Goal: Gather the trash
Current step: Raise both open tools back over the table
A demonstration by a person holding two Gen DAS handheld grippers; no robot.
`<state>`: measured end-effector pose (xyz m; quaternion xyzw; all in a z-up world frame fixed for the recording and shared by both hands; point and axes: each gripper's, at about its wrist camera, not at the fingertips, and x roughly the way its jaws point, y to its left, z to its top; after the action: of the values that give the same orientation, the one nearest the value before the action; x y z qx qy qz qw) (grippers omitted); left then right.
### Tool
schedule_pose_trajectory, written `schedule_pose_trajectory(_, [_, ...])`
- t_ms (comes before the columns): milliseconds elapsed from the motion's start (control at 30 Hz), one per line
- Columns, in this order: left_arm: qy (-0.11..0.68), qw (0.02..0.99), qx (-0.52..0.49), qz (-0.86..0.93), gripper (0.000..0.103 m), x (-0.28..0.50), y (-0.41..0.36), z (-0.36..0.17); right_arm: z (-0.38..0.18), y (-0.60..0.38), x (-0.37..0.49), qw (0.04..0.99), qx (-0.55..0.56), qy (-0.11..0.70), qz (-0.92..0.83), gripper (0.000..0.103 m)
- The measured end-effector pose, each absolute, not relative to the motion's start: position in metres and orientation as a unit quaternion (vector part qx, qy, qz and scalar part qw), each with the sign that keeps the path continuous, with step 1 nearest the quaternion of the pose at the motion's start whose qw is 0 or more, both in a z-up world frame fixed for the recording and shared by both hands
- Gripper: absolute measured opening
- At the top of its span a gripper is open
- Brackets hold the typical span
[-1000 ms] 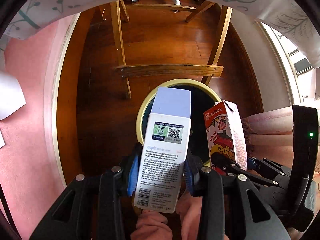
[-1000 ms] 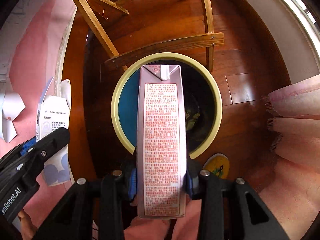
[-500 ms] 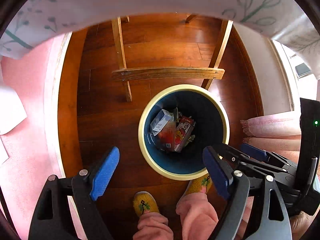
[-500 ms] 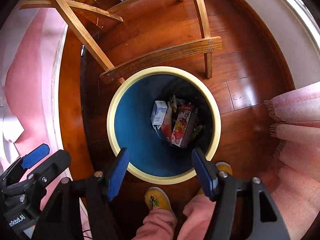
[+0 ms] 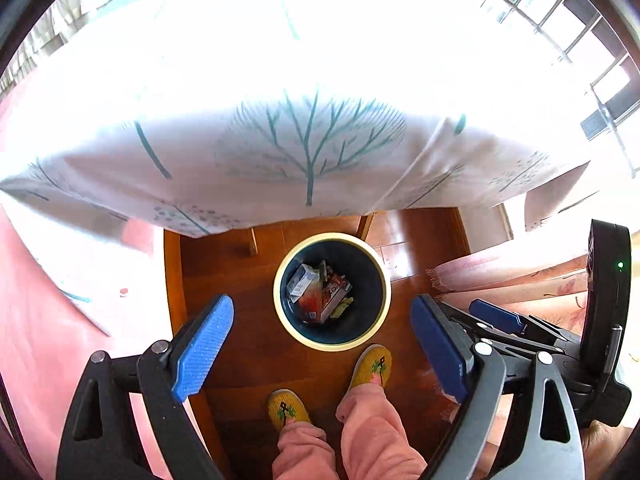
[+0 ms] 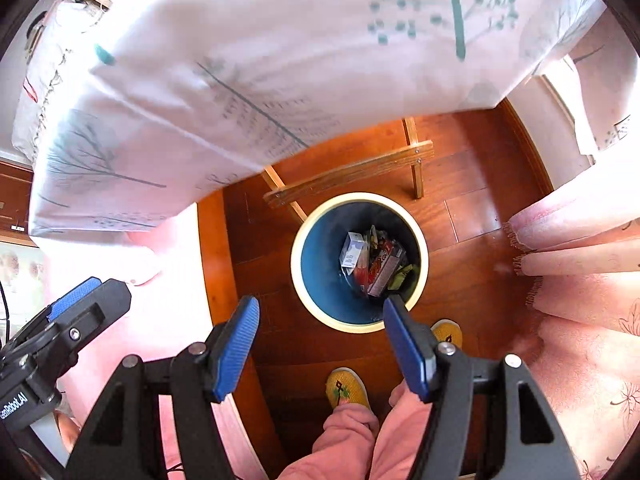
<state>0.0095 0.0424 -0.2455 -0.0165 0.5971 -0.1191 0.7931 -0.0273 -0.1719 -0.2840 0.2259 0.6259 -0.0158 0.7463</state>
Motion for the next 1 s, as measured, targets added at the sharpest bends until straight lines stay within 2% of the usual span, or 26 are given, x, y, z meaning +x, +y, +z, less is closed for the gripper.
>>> schedule_pose_trajectory(567, [0.472, 0.874, 0.055, -0.102, 0.090, 0.035, 0.066, -0.033, -0.072, -0.168, -0.013, 0.849, 0.187, 0.491, -0.046, 0.065])
schedule_pose_trajectory(733, [0.452, 0.884, 0.049, -0.113, 0.084, 0.061, 0.075, 0.003, -0.032, -0.177, 0.007, 0.877, 0.166, 0.448, -0.057, 0.065])
schedule_pose_trajectory(1000, [0.427, 0.897, 0.044, -0.108, 0.083, 0.107, 0.067, 0.026, -0.004, -0.207, 0.068, 0.890, 0.140, 0.429, -0.069, 0.065])
